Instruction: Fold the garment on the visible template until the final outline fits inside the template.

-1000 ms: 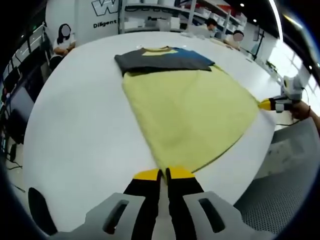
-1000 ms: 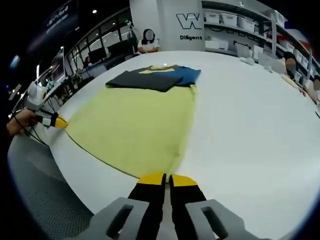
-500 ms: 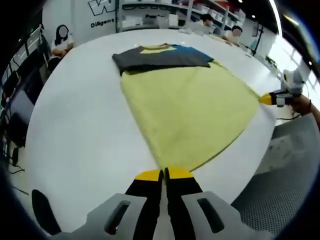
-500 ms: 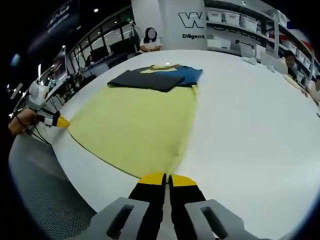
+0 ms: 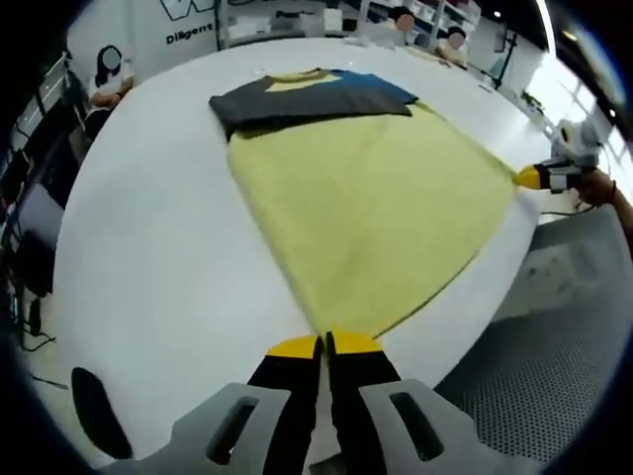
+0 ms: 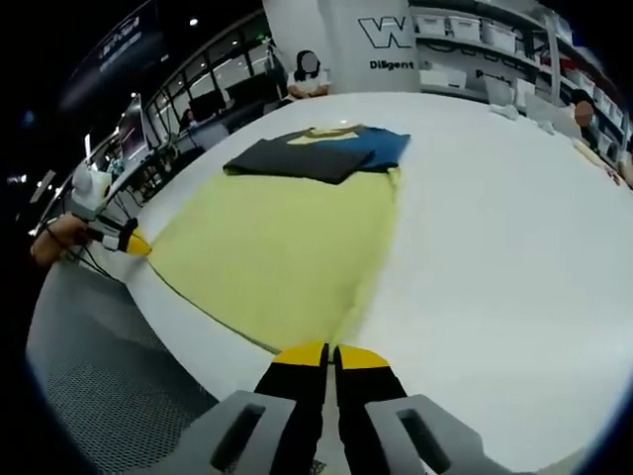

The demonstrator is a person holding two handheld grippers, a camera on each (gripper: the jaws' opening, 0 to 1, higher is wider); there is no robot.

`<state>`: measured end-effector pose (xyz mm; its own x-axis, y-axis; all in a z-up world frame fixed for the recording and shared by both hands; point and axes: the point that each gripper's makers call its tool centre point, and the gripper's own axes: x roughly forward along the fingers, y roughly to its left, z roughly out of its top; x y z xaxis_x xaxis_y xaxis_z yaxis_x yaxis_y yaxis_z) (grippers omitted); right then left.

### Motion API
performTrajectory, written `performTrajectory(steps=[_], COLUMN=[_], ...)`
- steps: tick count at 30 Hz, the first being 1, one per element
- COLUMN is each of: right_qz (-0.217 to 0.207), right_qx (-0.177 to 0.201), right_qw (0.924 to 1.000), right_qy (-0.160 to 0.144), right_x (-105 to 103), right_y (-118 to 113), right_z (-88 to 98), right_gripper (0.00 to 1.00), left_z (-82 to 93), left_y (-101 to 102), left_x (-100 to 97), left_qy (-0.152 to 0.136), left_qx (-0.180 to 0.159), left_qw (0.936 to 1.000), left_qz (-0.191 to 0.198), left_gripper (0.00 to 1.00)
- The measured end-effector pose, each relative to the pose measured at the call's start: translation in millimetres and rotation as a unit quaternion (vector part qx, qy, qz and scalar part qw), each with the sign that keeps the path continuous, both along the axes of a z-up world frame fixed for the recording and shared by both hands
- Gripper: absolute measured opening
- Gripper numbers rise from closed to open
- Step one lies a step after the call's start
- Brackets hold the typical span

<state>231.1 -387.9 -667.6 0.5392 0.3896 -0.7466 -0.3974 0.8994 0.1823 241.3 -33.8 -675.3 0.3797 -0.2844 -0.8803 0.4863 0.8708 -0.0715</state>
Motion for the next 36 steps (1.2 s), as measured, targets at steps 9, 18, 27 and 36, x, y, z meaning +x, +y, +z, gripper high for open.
performTrajectory(steps=[9, 18, 27, 36], right_qz=[0.023, 0.051, 0.065, 0.069], right_qx=[-0.007, -0.025, -0.041, -0.045], right_qw=[0.9996, 0.9980, 0.9956, 0.9933], right_qy=[0.012, 0.028, 0.054, 0.081], right_x=[-11.6, -23.2, -35.5, -50.4], right_y=[6.4, 8.1, 6.9, 6.2], right_z=[-0.7, -0.1, -1.2, -4.9], right_gripper=[0.00, 0.00, 0.00, 0.00], left_z=[-0.7, -2.2, -2.7, -3.6], left_y=[3.0, 2.3, 1.1, 0.5], left_x=[-10.3, -23.0, -37.8, -52.5], left_qy=[0.018, 0.027, 0.042, 0.062], left_qx=[0.004, 0.015, 0.015, 0.020], left_qw=[0.9998, 0.9989, 0.9977, 0.9956], left_qz=[-0.010, -0.036, -0.051, -0.066], left_gripper=[0.01, 0.01, 0.01, 0.01])
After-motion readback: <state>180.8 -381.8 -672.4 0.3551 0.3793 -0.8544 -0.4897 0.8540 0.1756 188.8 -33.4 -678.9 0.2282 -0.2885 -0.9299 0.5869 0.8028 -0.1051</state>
